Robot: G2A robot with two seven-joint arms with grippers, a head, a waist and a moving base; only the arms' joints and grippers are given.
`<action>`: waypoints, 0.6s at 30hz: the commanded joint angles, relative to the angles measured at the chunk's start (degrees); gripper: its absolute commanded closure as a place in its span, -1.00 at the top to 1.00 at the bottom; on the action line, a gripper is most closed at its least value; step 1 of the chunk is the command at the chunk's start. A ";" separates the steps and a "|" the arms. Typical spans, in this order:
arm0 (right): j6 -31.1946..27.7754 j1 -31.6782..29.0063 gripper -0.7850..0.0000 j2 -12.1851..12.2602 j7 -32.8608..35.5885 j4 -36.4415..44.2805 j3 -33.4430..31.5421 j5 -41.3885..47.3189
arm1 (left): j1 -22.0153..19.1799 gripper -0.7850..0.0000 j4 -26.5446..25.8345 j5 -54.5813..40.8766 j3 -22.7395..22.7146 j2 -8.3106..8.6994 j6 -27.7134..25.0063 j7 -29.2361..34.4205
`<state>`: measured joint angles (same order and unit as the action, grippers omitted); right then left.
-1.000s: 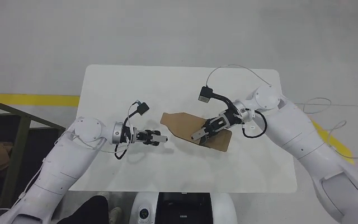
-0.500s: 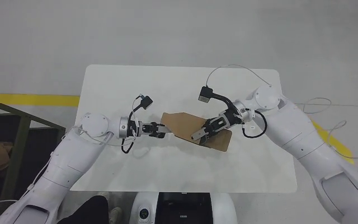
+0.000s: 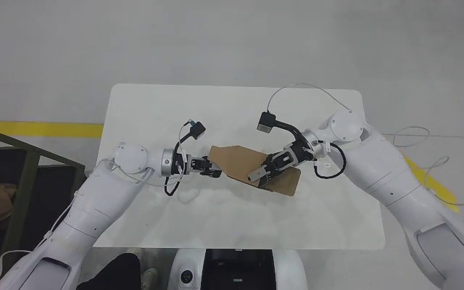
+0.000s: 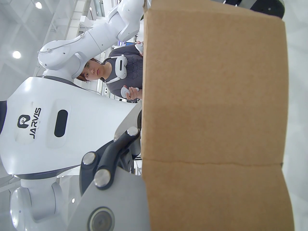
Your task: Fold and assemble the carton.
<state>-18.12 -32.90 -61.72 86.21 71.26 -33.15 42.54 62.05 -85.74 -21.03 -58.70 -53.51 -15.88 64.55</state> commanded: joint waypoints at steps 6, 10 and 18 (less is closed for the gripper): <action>0.00 0.00 -1.00 0.00 0.00 0.00 0.00 0.00 | -0.55 1.00 0.26 -0.33 0.65 -0.42 -0.25 0.09; 0.00 0.00 -1.00 0.00 0.00 0.00 0.00 0.00 | -0.64 1.00 0.32 -0.49 0.56 -0.51 -0.34 0.36; 0.00 0.00 -1.00 0.00 0.00 0.00 0.00 0.00 | -0.82 1.00 -0.10 -0.70 0.95 -0.78 -0.35 1.42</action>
<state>-18.12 -32.90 -61.72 86.21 71.26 -33.15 42.54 61.25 -85.83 -21.67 -57.79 -54.26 -16.26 65.94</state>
